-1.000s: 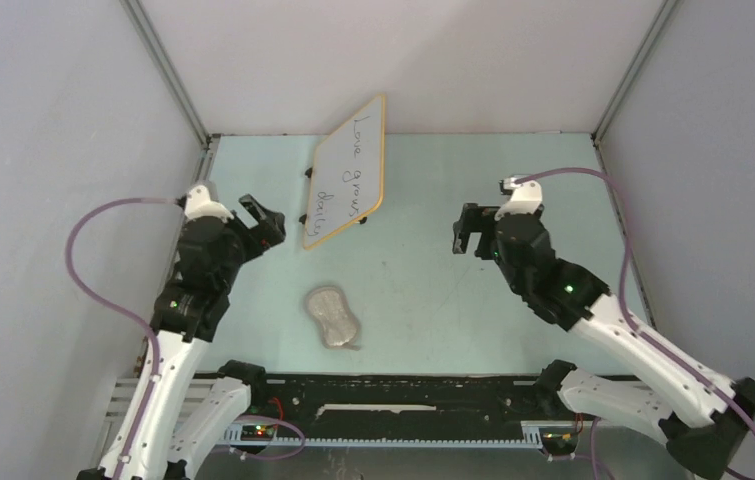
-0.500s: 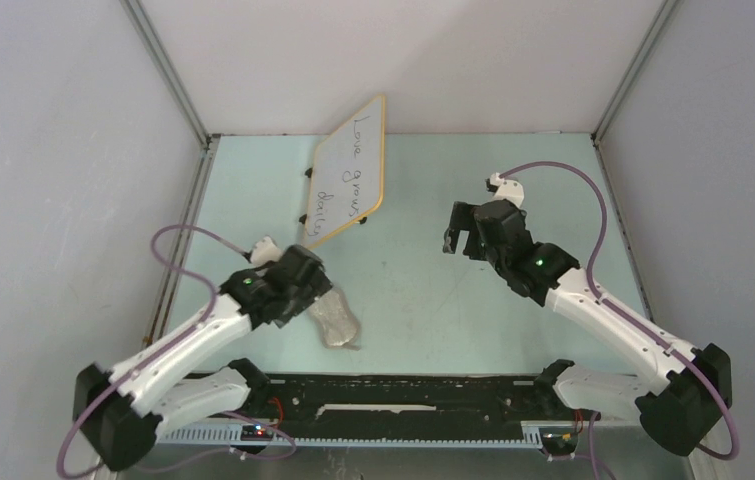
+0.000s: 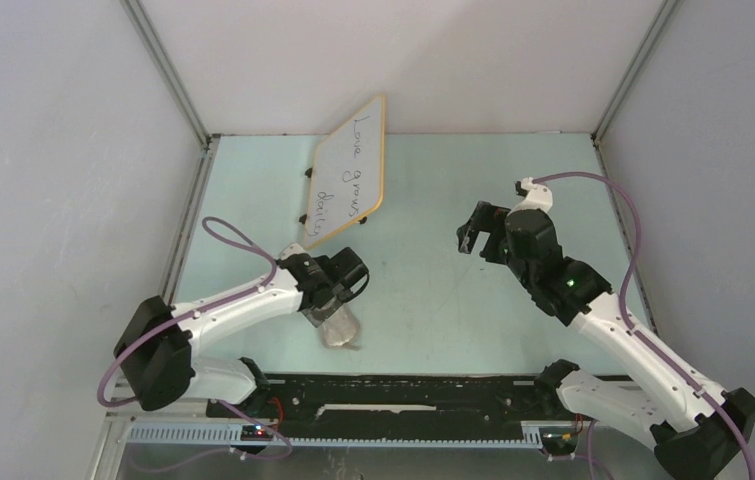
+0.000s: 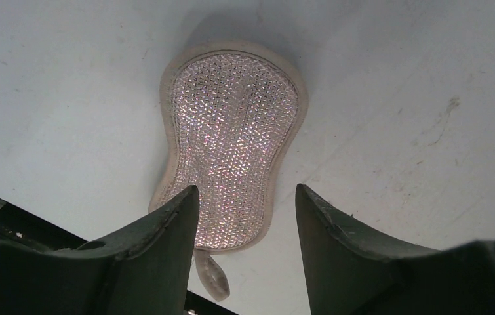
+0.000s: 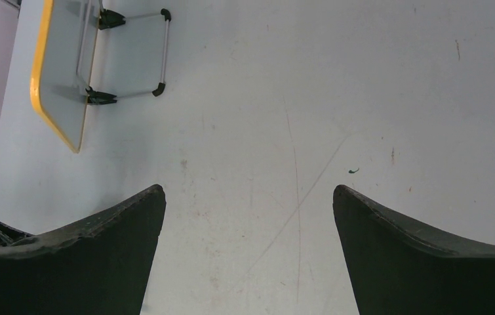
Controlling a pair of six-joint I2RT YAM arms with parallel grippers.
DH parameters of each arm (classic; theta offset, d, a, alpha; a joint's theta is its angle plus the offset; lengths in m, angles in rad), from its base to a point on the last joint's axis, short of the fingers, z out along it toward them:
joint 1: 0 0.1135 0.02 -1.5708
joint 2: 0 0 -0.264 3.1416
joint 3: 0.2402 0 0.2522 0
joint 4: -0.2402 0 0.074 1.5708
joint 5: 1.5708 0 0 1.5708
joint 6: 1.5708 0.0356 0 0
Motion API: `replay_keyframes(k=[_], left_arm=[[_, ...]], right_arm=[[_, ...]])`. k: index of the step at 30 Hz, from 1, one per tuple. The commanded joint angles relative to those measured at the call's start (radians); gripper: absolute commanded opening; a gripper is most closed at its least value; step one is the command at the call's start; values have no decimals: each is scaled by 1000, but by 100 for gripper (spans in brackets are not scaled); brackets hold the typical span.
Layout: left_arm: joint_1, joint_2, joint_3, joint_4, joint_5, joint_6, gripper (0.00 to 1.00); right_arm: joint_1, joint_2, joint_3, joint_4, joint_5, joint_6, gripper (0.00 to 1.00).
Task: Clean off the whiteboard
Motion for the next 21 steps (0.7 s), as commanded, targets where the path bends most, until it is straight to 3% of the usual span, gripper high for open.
replay_keyframes(k=[1, 6, 18, 21], left_arm=[[-3, 31, -10, 0, -24, -15, 59], [-4, 49, -40, -9, -32, 40, 52], [-3, 57, -175, 178, -16, 212, 40], [-4, 100, -165, 181, 0, 226, 42]], right_arm=[[-13, -28, -17, 26, -10, 21, 100], [-17, -27, -19, 16, -24, 28, 100], [-29, -31, -27, 26, -38, 27, 100], [-29, -29, -27, 30, -47, 28, 100]])
